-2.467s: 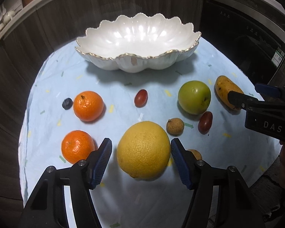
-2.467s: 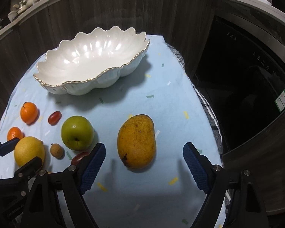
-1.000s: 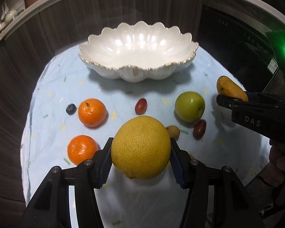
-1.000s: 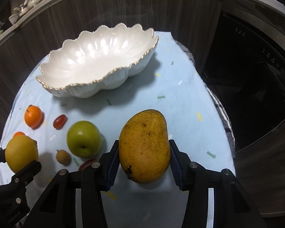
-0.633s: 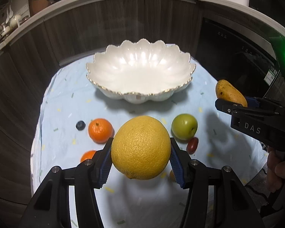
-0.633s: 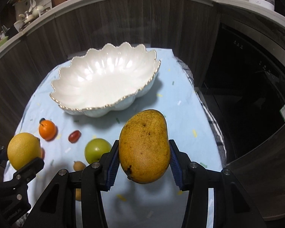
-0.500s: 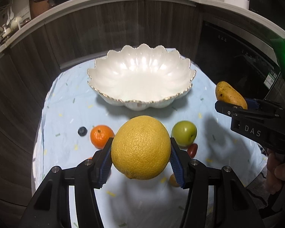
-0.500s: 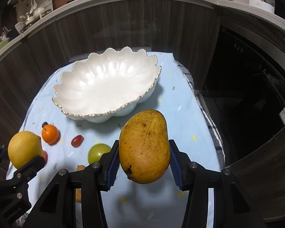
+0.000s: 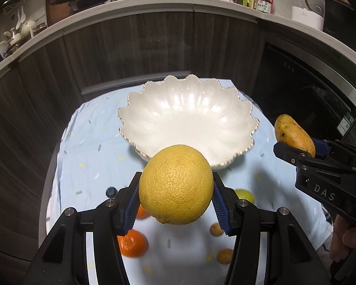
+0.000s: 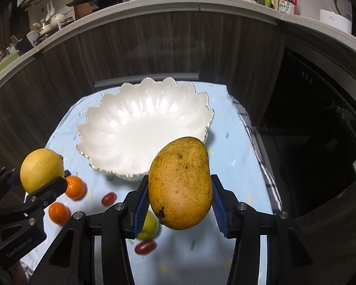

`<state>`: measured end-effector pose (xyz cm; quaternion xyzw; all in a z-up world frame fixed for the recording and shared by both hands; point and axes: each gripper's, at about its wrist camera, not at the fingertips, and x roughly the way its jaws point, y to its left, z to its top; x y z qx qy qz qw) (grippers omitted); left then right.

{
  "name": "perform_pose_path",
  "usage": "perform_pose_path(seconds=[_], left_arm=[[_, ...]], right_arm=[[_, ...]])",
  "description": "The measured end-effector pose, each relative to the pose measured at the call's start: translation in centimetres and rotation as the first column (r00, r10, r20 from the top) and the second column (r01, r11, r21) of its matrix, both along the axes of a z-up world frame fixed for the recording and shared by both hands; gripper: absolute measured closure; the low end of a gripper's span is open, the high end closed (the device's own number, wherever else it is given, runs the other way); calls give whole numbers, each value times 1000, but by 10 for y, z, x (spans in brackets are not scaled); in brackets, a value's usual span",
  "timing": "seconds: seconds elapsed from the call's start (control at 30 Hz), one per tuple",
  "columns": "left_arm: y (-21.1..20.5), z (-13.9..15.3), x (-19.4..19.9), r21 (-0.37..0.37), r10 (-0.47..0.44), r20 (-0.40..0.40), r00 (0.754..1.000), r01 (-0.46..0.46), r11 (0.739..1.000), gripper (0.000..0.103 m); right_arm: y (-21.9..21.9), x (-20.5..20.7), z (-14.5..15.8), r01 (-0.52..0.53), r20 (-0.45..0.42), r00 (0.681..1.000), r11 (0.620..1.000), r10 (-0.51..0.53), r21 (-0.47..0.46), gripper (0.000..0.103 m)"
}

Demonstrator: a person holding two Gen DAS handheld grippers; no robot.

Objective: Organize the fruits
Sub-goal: 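Lift grapefruit with left tool while right tool carries mango over the white bowl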

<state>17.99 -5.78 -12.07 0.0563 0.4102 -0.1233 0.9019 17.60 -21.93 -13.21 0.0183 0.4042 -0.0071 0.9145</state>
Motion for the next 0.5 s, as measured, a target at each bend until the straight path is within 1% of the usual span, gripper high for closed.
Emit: perform_pose_path(seconds=[0.23, 0.5], left_arm=[[6, 2, 25, -11, 30, 26, 999, -30, 999, 49], [9, -2, 62, -19, 54, 29, 998, -53, 998, 49]], right_arm=[[-1, 24, 1, 8, 21, 1000, 1000, -8, -12, 54], [-2, 57, 0, 20, 41, 999, 999, -18, -26, 54]])
